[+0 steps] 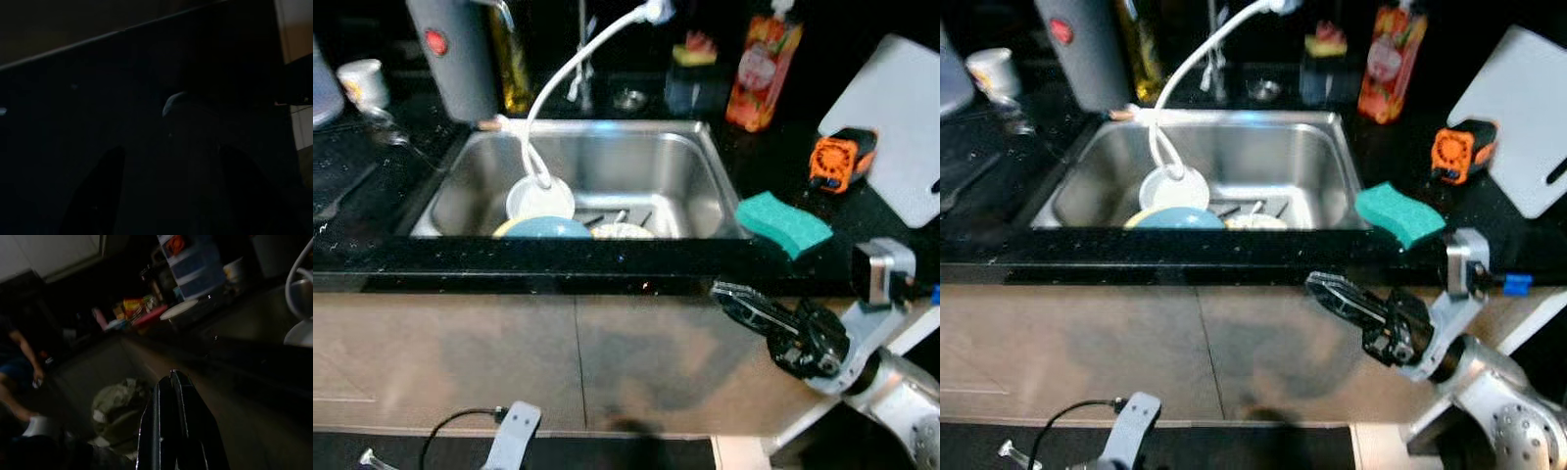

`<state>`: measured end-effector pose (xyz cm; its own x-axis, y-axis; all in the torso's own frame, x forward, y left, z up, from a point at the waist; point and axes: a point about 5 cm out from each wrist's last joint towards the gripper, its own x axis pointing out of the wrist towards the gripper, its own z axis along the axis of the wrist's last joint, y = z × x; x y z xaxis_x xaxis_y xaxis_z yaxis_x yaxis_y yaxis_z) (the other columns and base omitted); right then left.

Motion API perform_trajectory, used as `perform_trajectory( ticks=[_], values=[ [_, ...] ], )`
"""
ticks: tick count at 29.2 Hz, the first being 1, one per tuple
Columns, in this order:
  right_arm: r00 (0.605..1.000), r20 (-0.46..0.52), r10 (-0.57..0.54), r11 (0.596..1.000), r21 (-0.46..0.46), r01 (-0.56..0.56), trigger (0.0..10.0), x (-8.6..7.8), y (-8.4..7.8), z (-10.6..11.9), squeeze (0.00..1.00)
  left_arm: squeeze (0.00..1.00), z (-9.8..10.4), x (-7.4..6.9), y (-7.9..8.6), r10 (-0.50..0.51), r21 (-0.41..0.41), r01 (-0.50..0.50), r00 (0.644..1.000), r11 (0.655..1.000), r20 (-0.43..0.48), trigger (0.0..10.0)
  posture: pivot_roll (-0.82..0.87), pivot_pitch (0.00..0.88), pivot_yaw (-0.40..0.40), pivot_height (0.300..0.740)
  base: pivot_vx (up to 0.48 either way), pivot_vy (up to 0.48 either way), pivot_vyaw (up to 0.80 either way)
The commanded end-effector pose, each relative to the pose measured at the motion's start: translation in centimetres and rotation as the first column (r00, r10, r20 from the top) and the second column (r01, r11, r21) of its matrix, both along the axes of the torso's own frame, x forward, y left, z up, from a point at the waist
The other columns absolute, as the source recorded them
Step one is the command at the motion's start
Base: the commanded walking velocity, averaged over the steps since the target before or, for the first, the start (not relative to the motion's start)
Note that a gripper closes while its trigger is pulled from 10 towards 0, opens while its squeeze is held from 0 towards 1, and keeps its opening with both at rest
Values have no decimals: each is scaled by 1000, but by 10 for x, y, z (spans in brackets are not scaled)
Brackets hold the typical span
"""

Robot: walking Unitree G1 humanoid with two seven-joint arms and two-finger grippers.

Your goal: Kitchen organization

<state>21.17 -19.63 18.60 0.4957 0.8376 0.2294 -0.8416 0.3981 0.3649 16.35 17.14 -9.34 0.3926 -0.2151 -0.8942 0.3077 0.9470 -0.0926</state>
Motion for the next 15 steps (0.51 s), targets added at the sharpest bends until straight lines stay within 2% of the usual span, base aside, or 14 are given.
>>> perform_trajectory(
  ticks=[1,3,5,7,9,11,13,14,15],
  values=[
    [997,-19,-78,995,-65,77,10000,6,-8,-8,0,0,0,0,1,-14,16,14,1000,1000,-8,10000,-29,0,48,740,0,0,0],
    [994,-33,-107,991,-89,104,10000,8,-13,-12,0,0,0,0,1,-16,16,16,1000,1000,-7,10000,-28,0,45,740,0,0,0],
    [983,-78,-165,975,-164,151,10000,9,-24,-26,0,0,0,0,0,-17,14,17,1000,1000,-7,10000,-29,0,41,740,0,0,0],
    [979,-106,-176,968,-198,153,10000,7,-30,-33,0,0,0,1,0,-16,13,16,1000,1000,-6,10000,-26,0,38,740,0,0,0],
    [973,-176,-151,960,-260,102,10000,-2,-37,-47,0,0,0,1,0,-9,10,9,1000,1000,-5,10000,-24,0,36,740,0,0,0],
    [947,-275,-165,913,-405,42,10000,-10,-44,-76,0,0,0,1,-1,-3,8,3,1000,1000,-3,10000,-28,0,34,740,0,0,0],
    [947,-275,-165,913,-405,42,10000,-10,-44,-76,0,0,0,1,-1,-3,8,3,1000,1000,-3,10000,-28,0,34,740,0,0,0],
    [936,-301,-184,889,-457,27,10000,-12,-46,-87,0,0,0,1,-1,-2,8,2,1000,1000,-3,10000,-29,0,32,740,0,0,0],
    [936,-301,-184,889,-457,27,10000,-12,-46,-87,0,0,0,1,-1,-2,8,2,1000,1000,-3,10000,-29,0,32,740,0,0,0]
  ],
)
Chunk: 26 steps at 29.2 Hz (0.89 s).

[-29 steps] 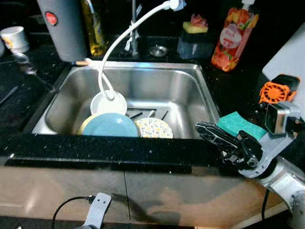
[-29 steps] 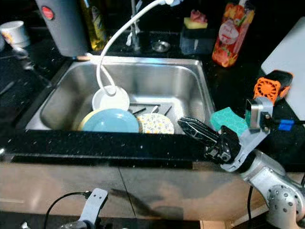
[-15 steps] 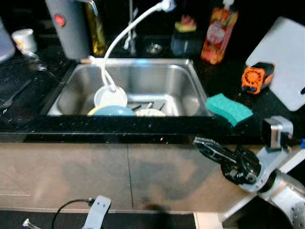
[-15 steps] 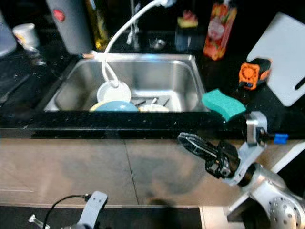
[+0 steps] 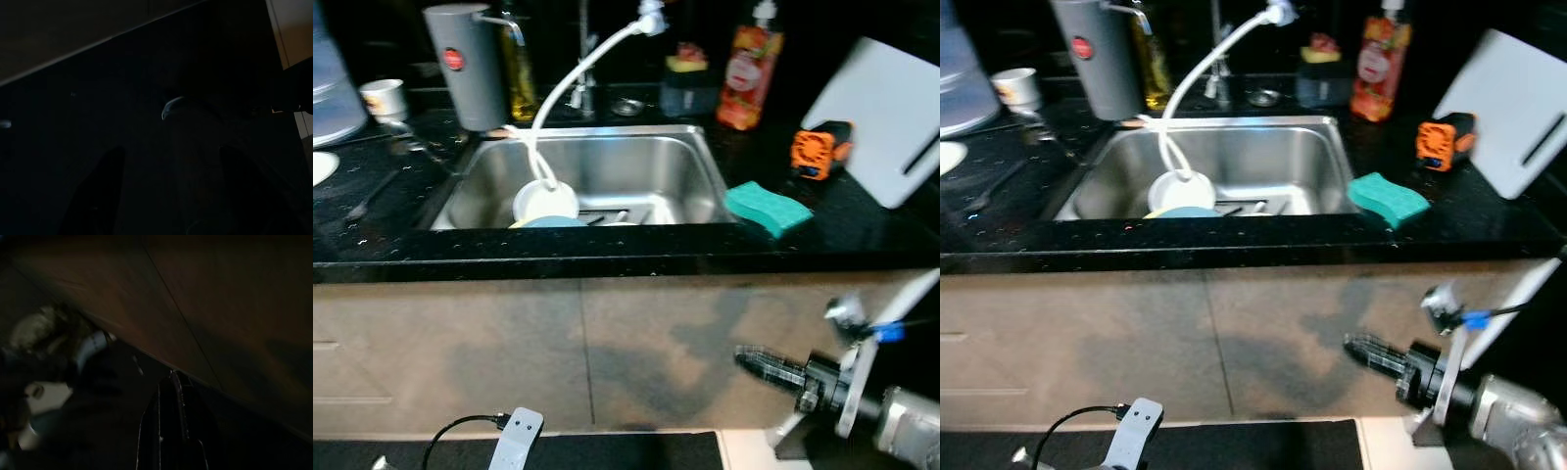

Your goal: Kitchen organization

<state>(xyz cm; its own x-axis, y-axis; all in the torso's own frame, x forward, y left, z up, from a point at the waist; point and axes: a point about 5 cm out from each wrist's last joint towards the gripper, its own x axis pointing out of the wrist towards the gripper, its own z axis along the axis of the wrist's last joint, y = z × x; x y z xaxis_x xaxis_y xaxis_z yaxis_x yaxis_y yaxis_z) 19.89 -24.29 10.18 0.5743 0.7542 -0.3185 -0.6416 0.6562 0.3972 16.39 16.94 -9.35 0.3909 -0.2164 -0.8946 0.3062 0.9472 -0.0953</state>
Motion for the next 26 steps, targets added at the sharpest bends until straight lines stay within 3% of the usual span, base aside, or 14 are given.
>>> perform_trajectory(
  ticks=[1,2,3,5,6,7,9,12,16,17,21,22,24,26],
  values=[
    [998,-56,-35,993,-117,28,10000,2,-5,-23,0,0,0,1,1,-1,12,1,1000,1000,0,10000,-29,0,32,740,0,0,0],
    [998,-56,-35,993,-117,28,10000,2,-5,-23,0,0,0,1,1,-1,12,1,1000,1000,0,10000,-29,0,32,740,0,0,0],
    [989,-111,-100,972,-223,73,10000,5,-11,-47,0,0,1,1,1,0,14,0,1000,1000,1,10000,-30,0,31,740,0,0,0],
    [966,-162,-202,890,-443,112,10000,7,-20,-85,0,0,1,2,1,2,16,-2,1000,1000,3,10000,-29,0,31,740,0,0,0],
    [966,-162,-202,890,-443,112,10000,7,-20,-85,0,0,1,2,1,2,16,-2,1000,1000,3,10000,-29,0,31,740,0,0,0],
    [957,-169,-234,839,-533,111,10000,8,-22,-101,0,0,1,2,1,2,17,-2,1000,1000,4,10000,-34,0,33,740,0,0,0],
    [957,-169,-234,839,-533,111,10000,8,-22,-101,0,0,1,2,1,2,17,-2,1000,1000,4,10000,-34,0,33,740,0,0,0],
    [942,-190,-277,735,-673,81,10000,7,-19,-129,0,0,1,3,0,6,19,-6,1000,1000,6,10000,-29,0,28,740,0,0,0],
    [943,-204,-264,692,-721,38,10000,3,-11,-142,0,0,1,4,0,10,20,-10,1000,1000,5,10000,-32,0,24,740,0,0,497],
    [944,-217,-249,659,-753,1,10000,-2,-2,-153,0,0,1,4,-1,13,24,-13,1000,1000,0,10000,-28,0,23,740,0,0,669],
    [942,-220,-254,636,-772,-9,10000,-5,5,-160,0,0,1,4,-1,17,26,-17,1000,1000,-9,10000,-22,0,19,740,0,0,669],
    [942,-223,-250,597,-802,-31,10000,-10,10,-169,0,0,1,4,-2,6,32,-5,1000,999,-14,10000,-17,0,18,740,0,0,669],
    [941,-224,-255,584,-811,-35,10000,-13,11,-172,0,0,1,5,-2,-4,36,5,1000,999,-11,10000,-17,0,18,740,0,0,669],
    [944,-216,-251,542,-839,-48,10000,-21,14,-179,0,0,2,6,-2,-35,52,36,999,998,-9,10000,-9,0,16,740,0,0,669]
  ],
)
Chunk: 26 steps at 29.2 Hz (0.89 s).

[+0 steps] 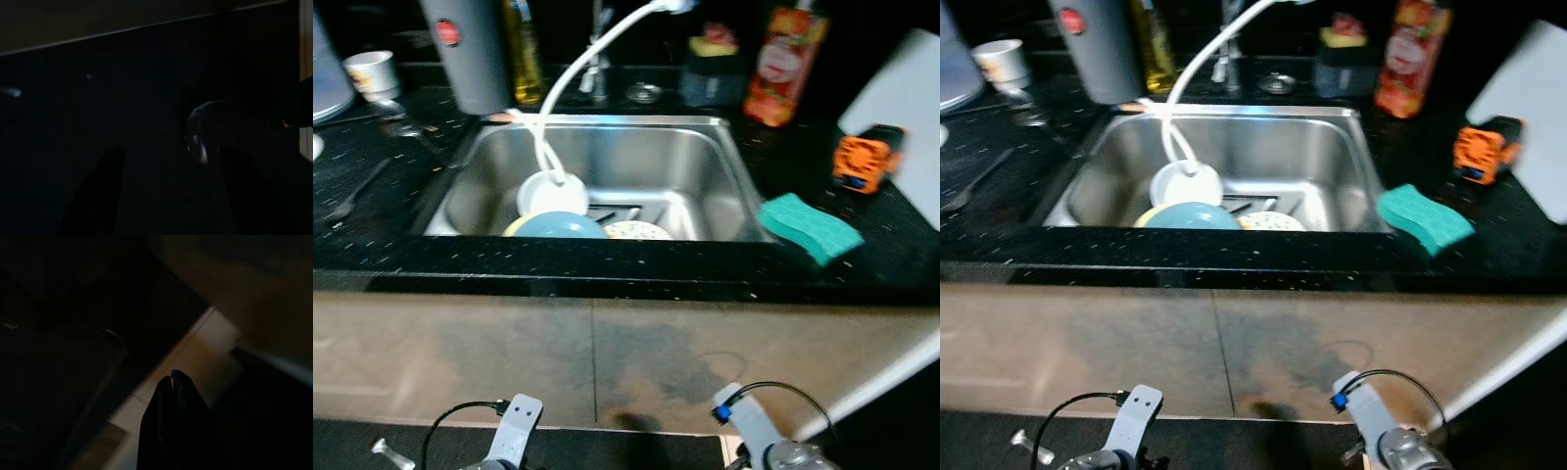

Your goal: Kitchen organization

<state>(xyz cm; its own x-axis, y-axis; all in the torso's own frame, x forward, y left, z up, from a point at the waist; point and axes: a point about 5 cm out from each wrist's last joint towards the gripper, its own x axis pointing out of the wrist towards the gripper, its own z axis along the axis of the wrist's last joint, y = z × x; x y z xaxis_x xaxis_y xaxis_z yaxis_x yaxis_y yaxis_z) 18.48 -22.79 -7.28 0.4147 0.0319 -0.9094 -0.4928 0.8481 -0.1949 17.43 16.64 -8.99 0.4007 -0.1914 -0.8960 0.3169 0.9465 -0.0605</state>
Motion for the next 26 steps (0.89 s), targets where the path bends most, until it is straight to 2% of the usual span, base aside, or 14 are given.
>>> perform_trajectory(
  ticks=[1,4,7,8,12,14,15,18,20,25,26],
  values=[
    [1000,-17,23,998,-51,-24,10000,-10,0,-6,0,0,-2,-4,1,-36,26,37,999,999,-23,10000,-9,0,16,740,0,0,669],
    [999,-16,41,996,-77,-42,10000,-14,1,-9,0,0,-2,-4,1,-47,32,48,999,998,-27,10000,-10,0,18,740,0,0,669],
    [996,-32,82,987,-135,-85,10000,-31,6,-18,0,0,-2,-4,1,-82,47,83,996,995,-31,10000,-11,0,23,740,0,0,669],
    [996,-32,82,987,-135,-85,10000,-31,6,-18,0,0,-2,-4,1,-82,47,83,996,995,-31,10000,-11,0,23,740,0,0,669],
    [997,-59,58,986,-153,-66,10000,-55,7,-27,0,0,-1,-3,2,-93,50,95,995,994,-29,10000,-15,0,29,740,0,0,669],
    [999,-31,-7,990,-138,2,10000,-52,5,-26,0,0,-1,-2,2,-95,52,96,995,994,-24,10000,-20,0,33,740,0,0,672],
    [999,-31,-7,990,-138,2,10000,-52,5,-26,0,0,-1,-2,2,-95,52,96,995,994,-24,10000,-20,0,33,740,0,0,669],
    [990,37,-139,984,-105,142,10000,-41,-1,-21,0,0,0,-1,2,-86,54,87,996,995,-11,10000,-20,0,34,740,0,0,669],
    [977,56,-206,973,-92,211,10000,-41,-6,-20,0,0,0,0,3,-73,54,73,997,996,-5,10000,-15,0,33,740,0,0,669],
    [968,68,-242,967,-65,247,10000,-45,-7,-20,0,0,0,1,3,-58,54,58,998,997,1,10000,-15,0,35,740,0,0,663],
    [960,85,-266,963,-32,269,10000,-38,-10,-17,0,0,0,1,4,-58,55,57,998,997,2,10000,-17,0,41,740,0,0,638]
  ],
)
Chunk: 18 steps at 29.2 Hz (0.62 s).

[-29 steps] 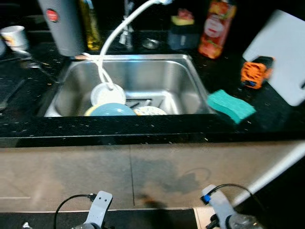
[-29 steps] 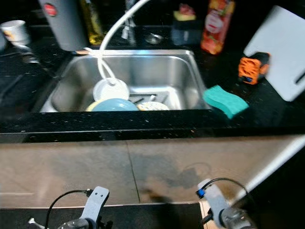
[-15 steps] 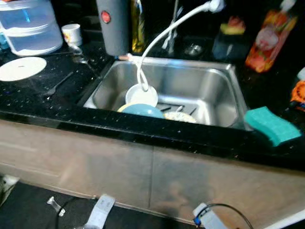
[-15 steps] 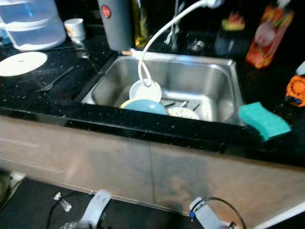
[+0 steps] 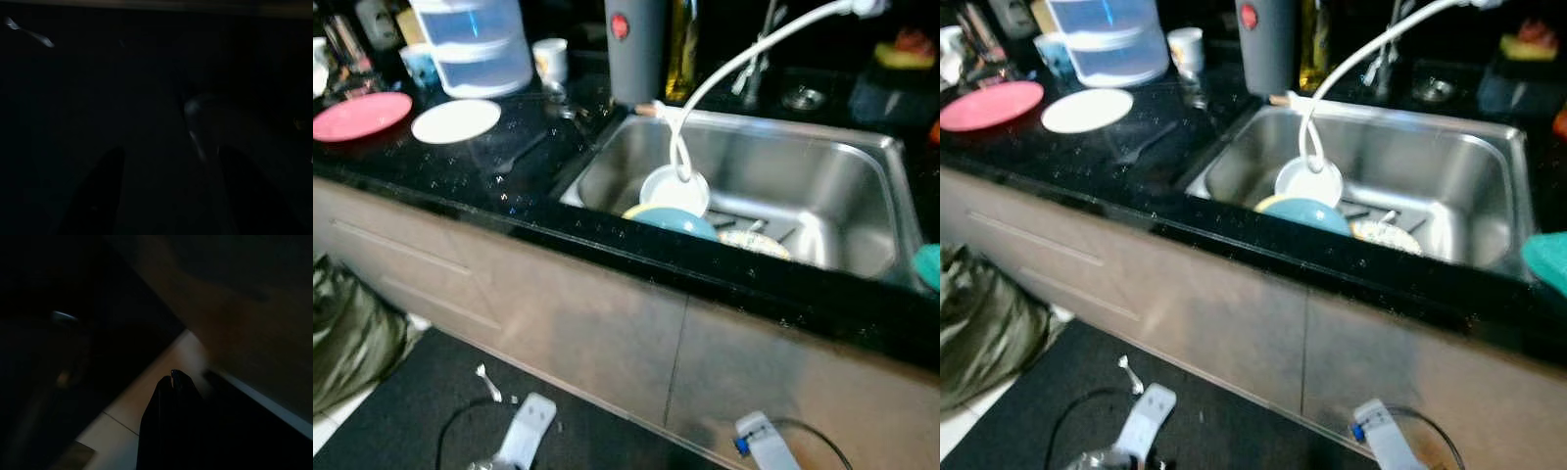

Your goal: Kitchen organization

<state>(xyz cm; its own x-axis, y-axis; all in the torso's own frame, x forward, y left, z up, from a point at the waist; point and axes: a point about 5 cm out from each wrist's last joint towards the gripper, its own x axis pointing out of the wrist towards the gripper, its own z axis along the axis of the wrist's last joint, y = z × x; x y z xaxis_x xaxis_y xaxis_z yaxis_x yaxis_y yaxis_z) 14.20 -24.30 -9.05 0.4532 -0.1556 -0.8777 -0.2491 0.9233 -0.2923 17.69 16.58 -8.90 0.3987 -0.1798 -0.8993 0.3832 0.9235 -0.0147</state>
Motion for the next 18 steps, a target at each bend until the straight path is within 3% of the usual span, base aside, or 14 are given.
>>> perform_trajectory(
  ticks=[1,3,18],
  values=[
    [999,43,-29,998,57,27,10000,10,3,3,0,0,0,-1,4,12,11,-12,1000,1000,-7,10000,-18,0,42,740,0,0,638],
    [997,63,-38,996,87,32,10000,16,2,7,0,0,0,-1,5,8,12,-8,1000,1000,-7,10000,-23,0,45,740,0,0,641],
    [992,91,-92,987,144,78,10000,18,-3,9,0,0,1,1,4,20,1,-20,1000,1000,3,10000,-26,0,47,740,0,0,642]
  ],
)
